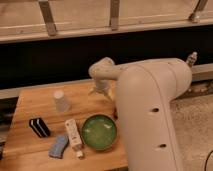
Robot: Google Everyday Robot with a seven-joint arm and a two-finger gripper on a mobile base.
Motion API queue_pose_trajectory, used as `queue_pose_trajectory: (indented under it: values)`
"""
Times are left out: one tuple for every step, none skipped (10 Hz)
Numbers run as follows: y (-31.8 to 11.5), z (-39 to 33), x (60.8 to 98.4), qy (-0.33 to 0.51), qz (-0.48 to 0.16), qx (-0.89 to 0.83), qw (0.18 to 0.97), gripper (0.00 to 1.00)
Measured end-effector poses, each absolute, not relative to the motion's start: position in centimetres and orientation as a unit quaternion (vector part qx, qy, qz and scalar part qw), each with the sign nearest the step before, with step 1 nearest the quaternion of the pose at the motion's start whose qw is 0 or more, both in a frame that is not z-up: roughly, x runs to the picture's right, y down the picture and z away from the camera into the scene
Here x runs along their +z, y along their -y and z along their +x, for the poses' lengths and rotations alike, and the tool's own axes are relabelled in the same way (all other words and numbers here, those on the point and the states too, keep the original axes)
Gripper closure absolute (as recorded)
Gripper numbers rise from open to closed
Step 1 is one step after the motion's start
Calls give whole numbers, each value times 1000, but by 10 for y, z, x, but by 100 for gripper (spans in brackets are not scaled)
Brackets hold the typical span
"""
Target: Place the ceramic cup over the eraser
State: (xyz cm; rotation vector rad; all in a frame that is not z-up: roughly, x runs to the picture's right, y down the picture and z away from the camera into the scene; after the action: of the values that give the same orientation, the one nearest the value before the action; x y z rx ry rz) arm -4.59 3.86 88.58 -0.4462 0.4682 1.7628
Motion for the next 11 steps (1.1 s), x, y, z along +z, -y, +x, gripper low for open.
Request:
queue_pose_trajectory:
  values:
    - [-24, -69, 872, -184, -188, 745, 613, 20]
    - [-7, -90, 850, -166, -180, 730, 638, 20]
    - [6, -106, 832, -150, -173, 719, 657, 20]
    - [22, -126, 808, -129, -170, 705, 677, 20]
    - [27, -134, 797, -120, -168, 699, 685, 20]
    - [28, -134, 796, -120, -168, 698, 686, 20]
    - [28, -134, 796, -120, -168, 698, 685, 20]
    - [28, -133, 796, -120, -168, 699, 685, 20]
    - [28, -134, 796, -119, -168, 698, 686, 20]
    - [28, -134, 797, -120, -168, 698, 686, 20]
    - [28, -133, 797, -119, -168, 698, 686, 20]
